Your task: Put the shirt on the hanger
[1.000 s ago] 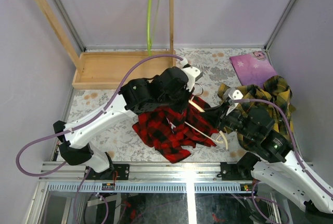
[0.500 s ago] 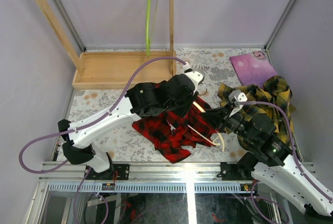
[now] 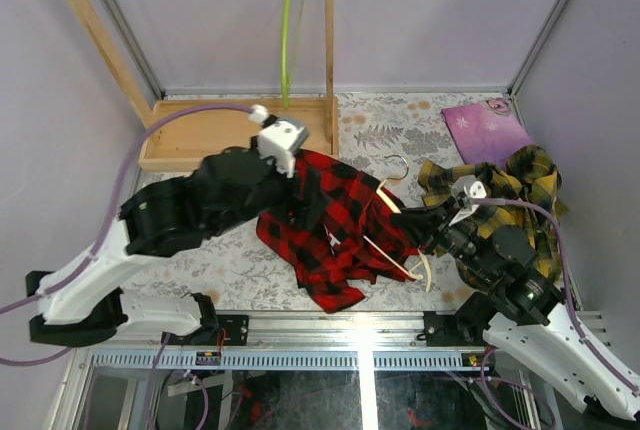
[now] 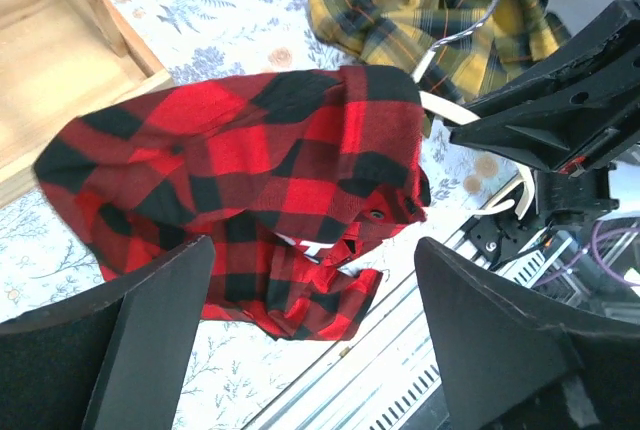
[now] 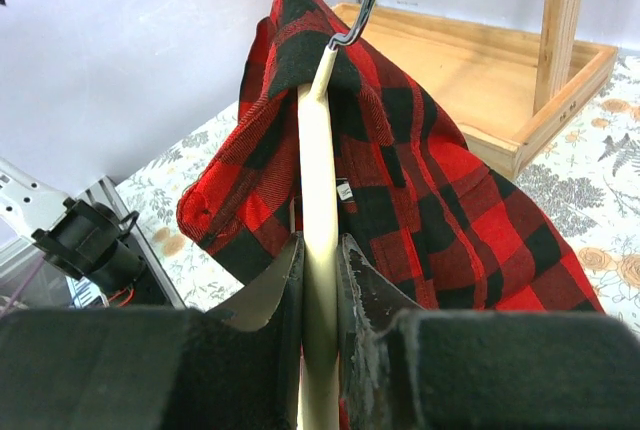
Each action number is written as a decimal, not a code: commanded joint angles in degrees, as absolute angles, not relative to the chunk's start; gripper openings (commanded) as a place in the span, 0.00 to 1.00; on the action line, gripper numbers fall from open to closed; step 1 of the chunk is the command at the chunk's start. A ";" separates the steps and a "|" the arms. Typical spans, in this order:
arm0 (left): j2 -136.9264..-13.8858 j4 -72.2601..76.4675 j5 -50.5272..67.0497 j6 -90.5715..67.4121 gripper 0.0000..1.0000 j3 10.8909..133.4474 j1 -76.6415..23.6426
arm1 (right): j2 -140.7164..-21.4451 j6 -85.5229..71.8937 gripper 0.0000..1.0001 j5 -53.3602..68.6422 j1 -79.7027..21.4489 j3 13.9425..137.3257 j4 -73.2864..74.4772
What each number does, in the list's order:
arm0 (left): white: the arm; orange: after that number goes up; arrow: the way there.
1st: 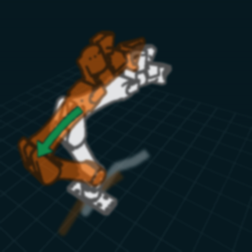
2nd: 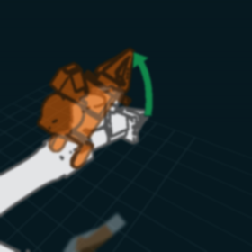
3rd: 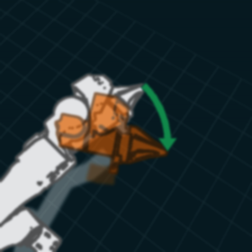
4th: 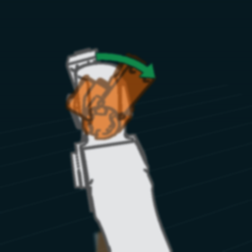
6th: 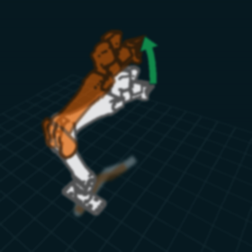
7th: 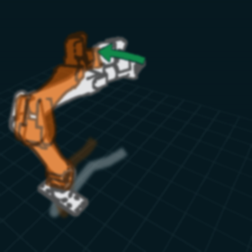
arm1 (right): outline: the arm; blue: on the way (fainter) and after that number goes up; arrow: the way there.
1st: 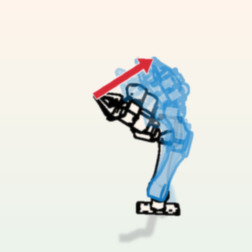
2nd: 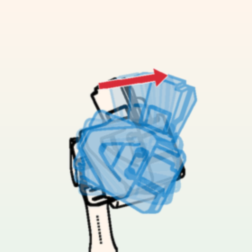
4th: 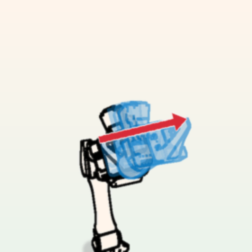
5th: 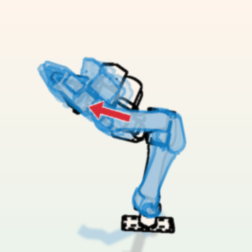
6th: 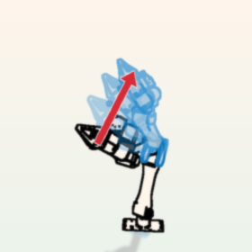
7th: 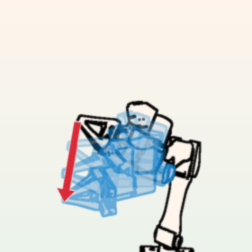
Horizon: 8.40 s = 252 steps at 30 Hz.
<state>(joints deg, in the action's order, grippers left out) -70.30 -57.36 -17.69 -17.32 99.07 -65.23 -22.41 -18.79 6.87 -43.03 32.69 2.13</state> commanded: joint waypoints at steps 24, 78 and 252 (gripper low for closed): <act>-50.13 -30.67 -36.95 -12.77 0.74 70.92 -65.54 | -16.17 -20.06 0.00 6.43 -43.07 51.73 1.71; -60.90 -42.20 6.50 15.64 0.91 98.12 -64.16 | -15.82 -26.82 0.00 20.05 -43.15 49.38 1.53; -40.12 -46.53 25.58 40.98 0.00 75.76 -64.32 | -31.70 -24.71 0.00 12.15 -52.88 39.97 17.88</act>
